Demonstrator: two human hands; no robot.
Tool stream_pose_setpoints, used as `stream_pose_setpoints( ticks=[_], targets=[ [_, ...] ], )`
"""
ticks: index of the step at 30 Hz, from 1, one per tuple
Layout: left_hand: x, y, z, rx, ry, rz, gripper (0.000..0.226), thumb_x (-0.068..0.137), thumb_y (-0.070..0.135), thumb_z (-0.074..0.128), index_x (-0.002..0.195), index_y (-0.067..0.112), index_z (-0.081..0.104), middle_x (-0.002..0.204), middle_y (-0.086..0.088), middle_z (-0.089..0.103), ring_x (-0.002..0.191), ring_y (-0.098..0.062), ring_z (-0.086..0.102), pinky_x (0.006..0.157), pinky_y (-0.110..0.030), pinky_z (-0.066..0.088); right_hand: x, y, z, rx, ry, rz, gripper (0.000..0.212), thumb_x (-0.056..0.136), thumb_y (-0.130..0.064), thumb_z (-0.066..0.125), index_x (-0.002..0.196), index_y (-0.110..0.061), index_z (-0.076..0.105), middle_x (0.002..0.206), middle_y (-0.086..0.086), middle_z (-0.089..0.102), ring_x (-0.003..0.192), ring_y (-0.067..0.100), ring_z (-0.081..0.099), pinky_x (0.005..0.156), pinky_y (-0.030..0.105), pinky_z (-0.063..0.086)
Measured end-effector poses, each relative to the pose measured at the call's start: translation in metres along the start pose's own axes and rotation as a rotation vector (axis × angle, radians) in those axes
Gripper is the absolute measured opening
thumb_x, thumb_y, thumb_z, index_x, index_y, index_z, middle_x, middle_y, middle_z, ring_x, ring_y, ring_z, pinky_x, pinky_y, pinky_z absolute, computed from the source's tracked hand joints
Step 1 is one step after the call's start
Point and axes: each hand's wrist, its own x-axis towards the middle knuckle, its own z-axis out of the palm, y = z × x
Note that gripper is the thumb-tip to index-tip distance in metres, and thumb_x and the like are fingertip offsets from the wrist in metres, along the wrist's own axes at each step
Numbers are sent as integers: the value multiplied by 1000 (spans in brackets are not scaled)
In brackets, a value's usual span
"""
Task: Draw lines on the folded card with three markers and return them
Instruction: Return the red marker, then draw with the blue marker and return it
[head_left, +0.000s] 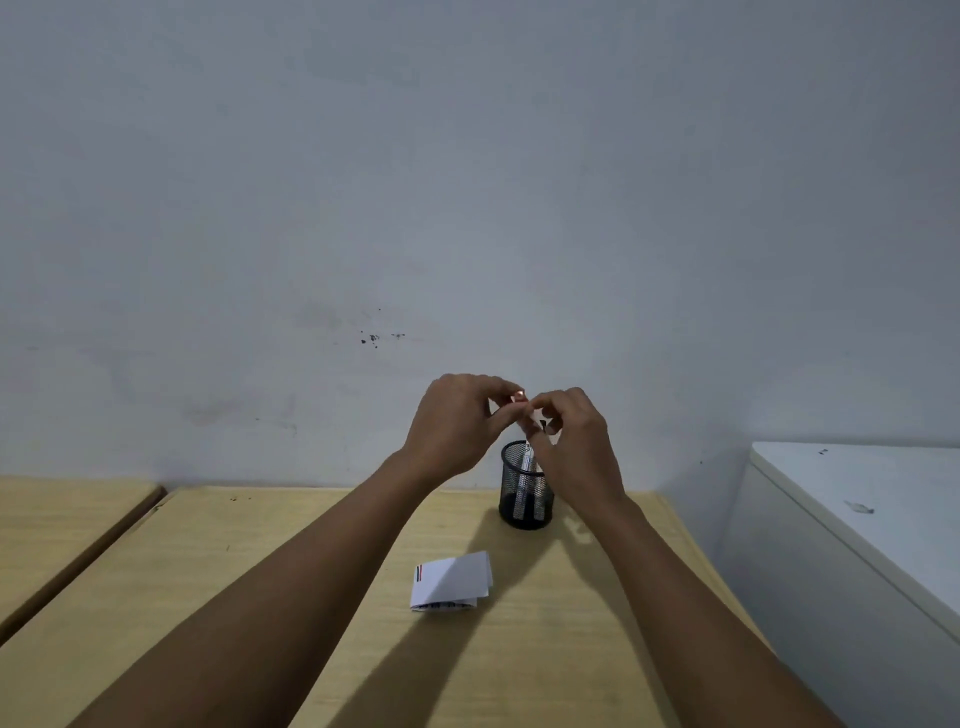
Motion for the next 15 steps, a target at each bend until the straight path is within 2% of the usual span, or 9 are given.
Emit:
stream_pose_setpoints(
  ticks=[3,5,7,9,11,13,15],
  targets=[
    [18,-7,17,-83,4,-100,40,85,48,69,118,24,71,88,12,76,63,-2,59,75,-30,54,21,16,-1,111,48,133,12,92,-25,70,94,-13,68,90,-4,68,73,3,64,68,26,51],
    [27,-22,36,-51,-31,-181,39,85,48,69,116,24,71,90,11,76,74,-6,64,82,-35,56,31,30,1,190,111,240,13,93,-24,69,91,-11,69,79,-6,69,68,-3,64,67,29,55],
    [28,-37,55,11,-101,-255,37,85,46,70,113,23,71,95,10,76,88,-11,68,87,-39,55,34,40,3,240,143,299,16,92,-18,70,105,-13,64,81,-3,71,67,-3,66,65,28,60],
    [30,-48,74,63,-159,-314,36,85,43,70,115,23,70,103,8,75,96,-13,67,90,-41,54,34,52,8,244,127,314,40,92,-13,68,128,-19,51,89,1,70,67,-3,67,59,15,55],
    [31,-57,93,105,-210,-352,37,86,40,69,119,22,67,112,5,72,104,-16,65,94,-43,51,33,64,13,211,87,279,59,94,-10,65,143,-27,35,93,-5,64,70,-1,67,57,13,53],
    [34,-63,109,144,-251,-382,38,87,38,67,121,22,64,118,3,69,111,-21,62,97,-46,48,34,76,19,103,20,237,69,95,-10,63,147,-34,26,93,-9,60,70,8,68,62,21,58],
    [36,-66,122,181,-272,-403,37,89,38,65,122,22,61,119,1,69,111,-23,62,98,-50,47,37,85,26,-27,-56,216,66,94,-10,65,142,-38,28,95,-5,62,73,13,68,67,37,63]
  ],
)
